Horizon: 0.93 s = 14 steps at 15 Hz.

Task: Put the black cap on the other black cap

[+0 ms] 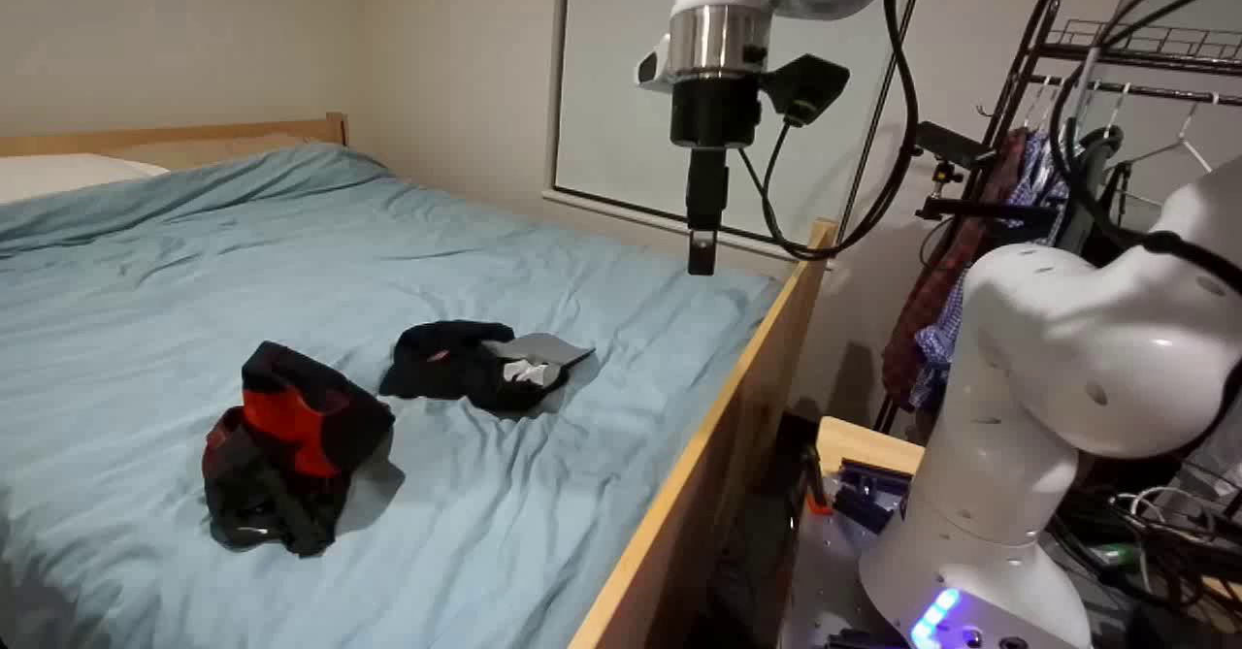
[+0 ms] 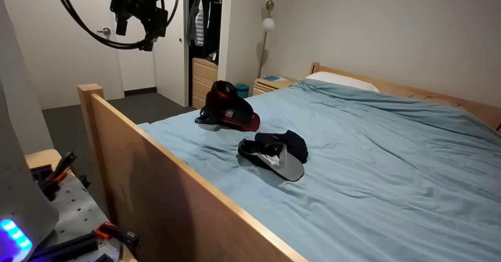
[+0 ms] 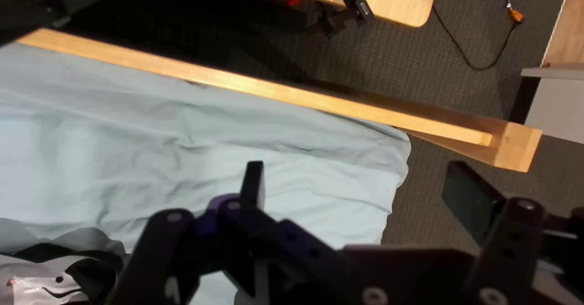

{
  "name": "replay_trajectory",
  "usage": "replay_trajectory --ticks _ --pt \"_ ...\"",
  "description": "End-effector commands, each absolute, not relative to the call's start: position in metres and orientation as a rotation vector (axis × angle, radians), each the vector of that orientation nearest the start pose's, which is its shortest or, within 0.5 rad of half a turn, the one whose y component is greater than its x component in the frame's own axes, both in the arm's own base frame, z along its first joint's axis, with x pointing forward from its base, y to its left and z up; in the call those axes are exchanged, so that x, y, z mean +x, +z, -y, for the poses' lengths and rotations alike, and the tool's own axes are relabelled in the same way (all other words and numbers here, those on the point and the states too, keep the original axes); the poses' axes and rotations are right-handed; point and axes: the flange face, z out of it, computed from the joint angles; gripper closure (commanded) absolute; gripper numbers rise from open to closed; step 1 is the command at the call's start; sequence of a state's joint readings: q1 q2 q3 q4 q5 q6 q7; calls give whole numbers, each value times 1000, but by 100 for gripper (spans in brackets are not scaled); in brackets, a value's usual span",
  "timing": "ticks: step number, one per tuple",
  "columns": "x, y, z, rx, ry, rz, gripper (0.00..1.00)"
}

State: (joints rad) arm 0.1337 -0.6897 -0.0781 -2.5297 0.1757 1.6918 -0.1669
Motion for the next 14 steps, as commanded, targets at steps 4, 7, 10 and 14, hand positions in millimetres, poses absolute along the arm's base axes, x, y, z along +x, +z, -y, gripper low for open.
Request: replay_trajectory --ticks 4,7,10,14 --pt "359 475 -38 -2837 181 232 0" --pt "411 445 -45 -2899 15 72 0" --pt "468 416 -57 -3014 -228 35 0" --pt "540 373 -67 -3171 -471 160 0"
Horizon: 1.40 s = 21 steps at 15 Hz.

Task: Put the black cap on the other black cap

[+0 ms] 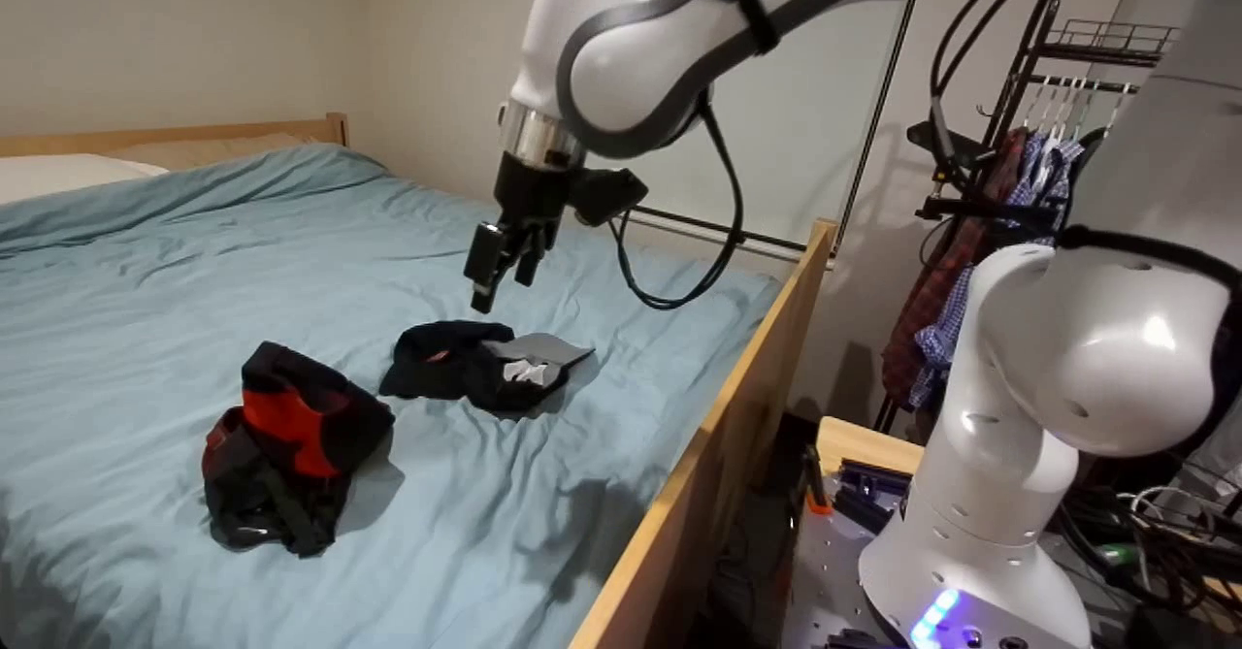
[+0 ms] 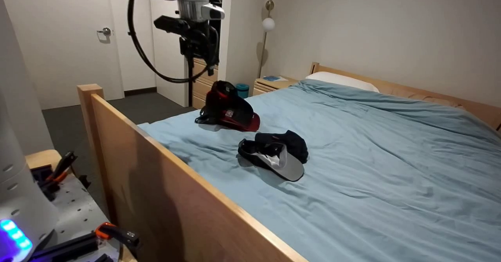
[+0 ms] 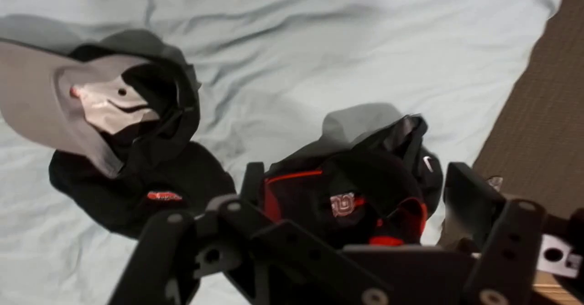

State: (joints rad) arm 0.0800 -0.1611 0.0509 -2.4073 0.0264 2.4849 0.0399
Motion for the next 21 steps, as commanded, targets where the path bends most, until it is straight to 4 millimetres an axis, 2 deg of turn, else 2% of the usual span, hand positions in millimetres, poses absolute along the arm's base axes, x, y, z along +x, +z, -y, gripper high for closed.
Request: replay_trajectory --ticks 1,4,5,6,8,10,13,14,17,21 --pt "553 369 -57 -3208 -506 185 0" --pt "589 365 -23 -3363 -590 251 0" --pt "591 363 -17 -3409 -617 184 0" --pt "577 363 -23 -3348 -560 234 0" --pt "588 361 -10 -3391 -594 197 0" --pt "588 354 -15 -3398 -547 233 0" --pt "613 322 -9 -3482 -469 84 0" --pt "619 310 -10 -3469 -392 55 0" --pt "648 277 -11 -3484 -326 -3 0" --pt "676 241 -21 -3452 -274 104 0"
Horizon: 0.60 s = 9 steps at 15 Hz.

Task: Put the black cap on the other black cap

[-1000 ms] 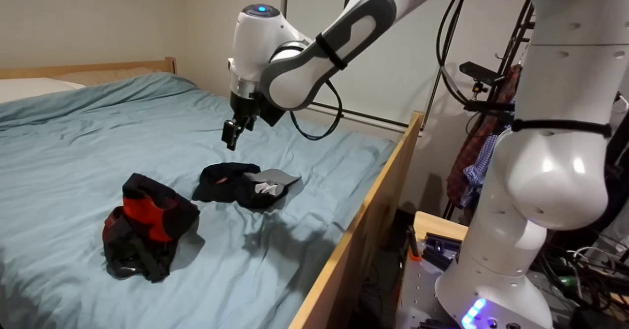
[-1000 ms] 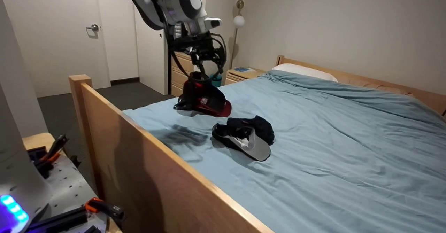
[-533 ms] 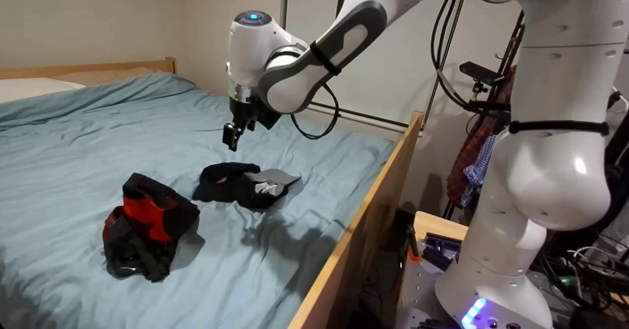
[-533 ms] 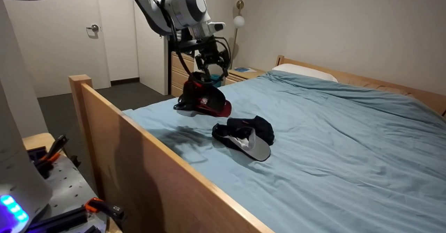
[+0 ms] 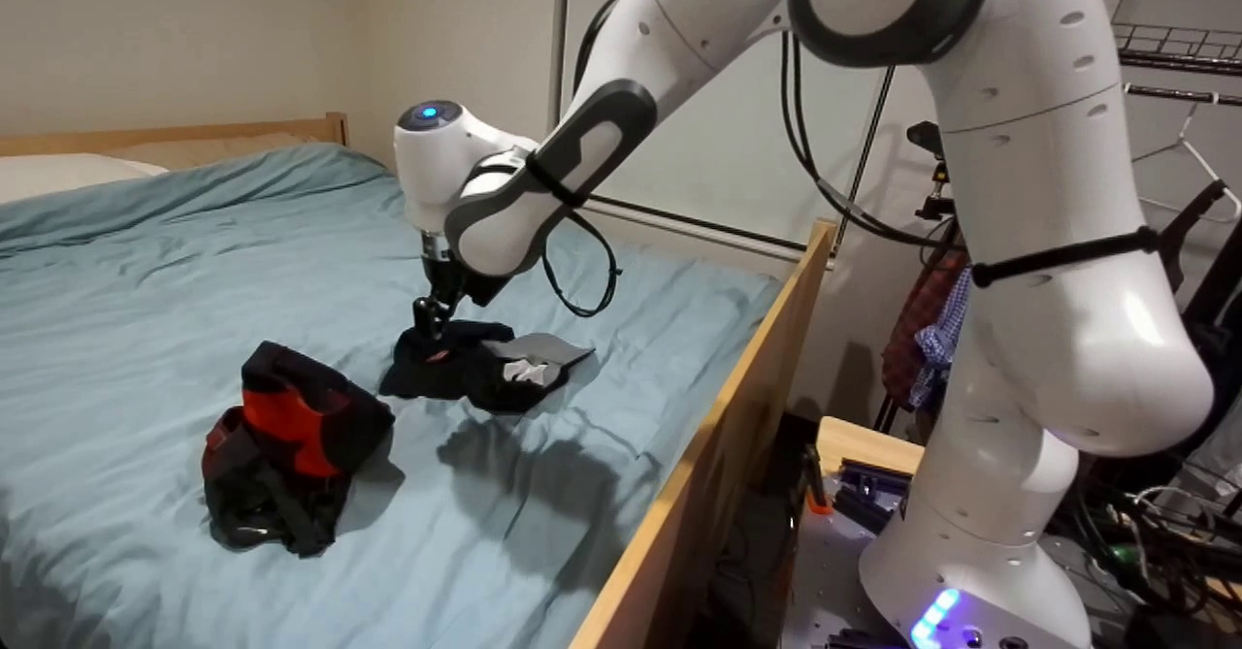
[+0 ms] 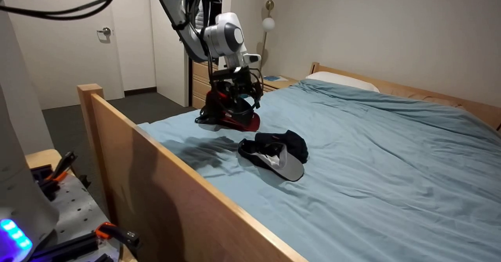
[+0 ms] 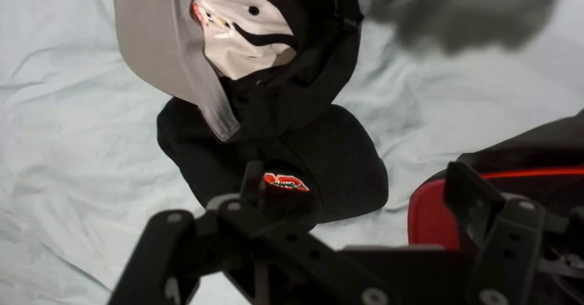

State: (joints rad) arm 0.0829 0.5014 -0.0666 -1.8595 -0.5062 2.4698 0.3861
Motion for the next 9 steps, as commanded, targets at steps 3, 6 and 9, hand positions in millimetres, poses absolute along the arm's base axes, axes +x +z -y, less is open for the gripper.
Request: replay_trajectory --ticks 3,6,9 --pt "673 235 -24 -3438 -281 89 0" --pt "676 227 -24 -3444 -274 93 0" --pt "684 216 -26 -3455 -278 69 0"
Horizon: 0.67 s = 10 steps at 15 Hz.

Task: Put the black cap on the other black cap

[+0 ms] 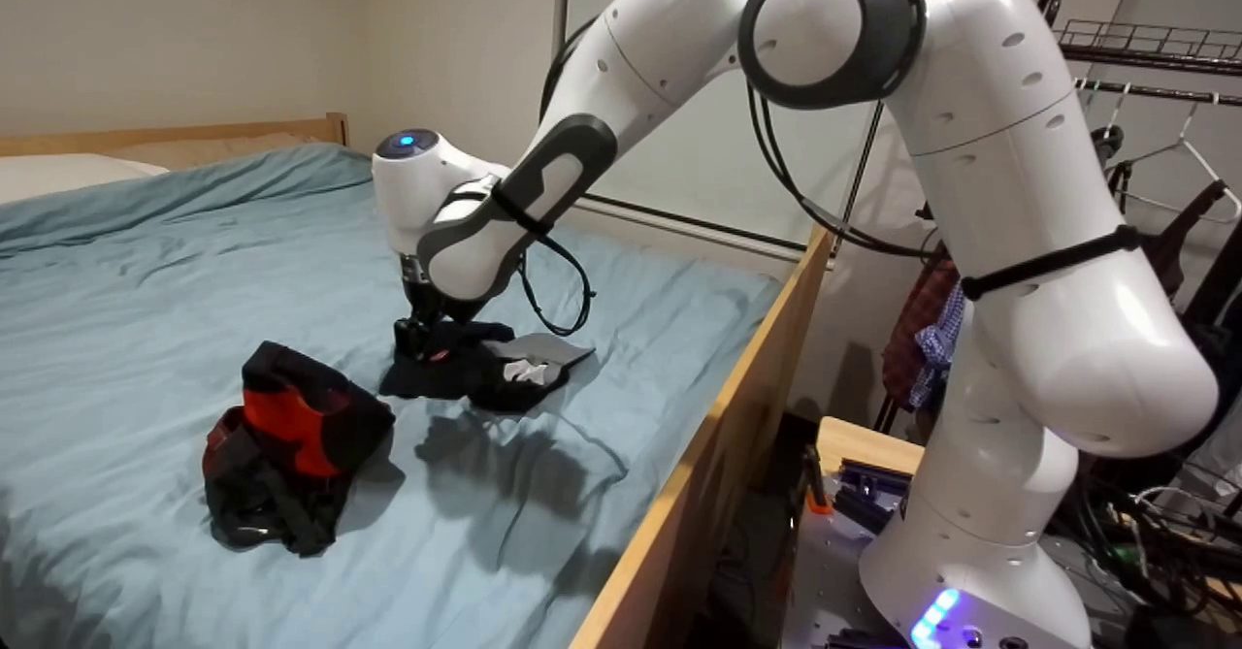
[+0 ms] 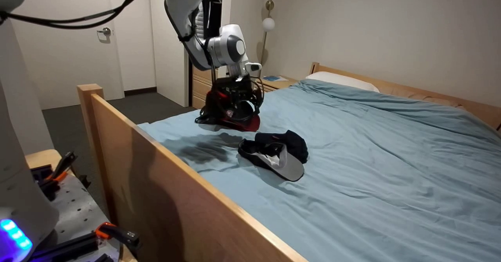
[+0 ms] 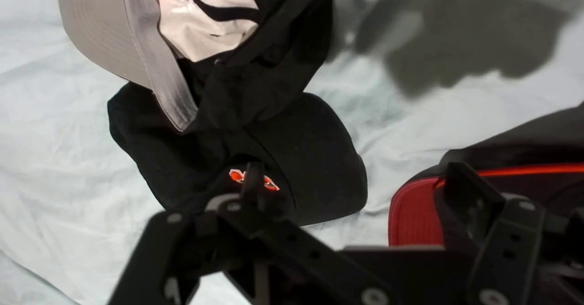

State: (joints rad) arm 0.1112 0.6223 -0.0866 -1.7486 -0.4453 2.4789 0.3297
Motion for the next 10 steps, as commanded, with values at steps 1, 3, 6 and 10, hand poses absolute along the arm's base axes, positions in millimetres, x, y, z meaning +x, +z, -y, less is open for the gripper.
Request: replay_trajectory --ticks 1,3,6,10 --pt "689 208 -26 -3462 -267 48 0" --pt "702 190 -26 -3407 -283 -24 0" --pt "722 167 -26 -3375 -324 -110 0" --pt "748 144 -22 -3435 -473 -131 0"
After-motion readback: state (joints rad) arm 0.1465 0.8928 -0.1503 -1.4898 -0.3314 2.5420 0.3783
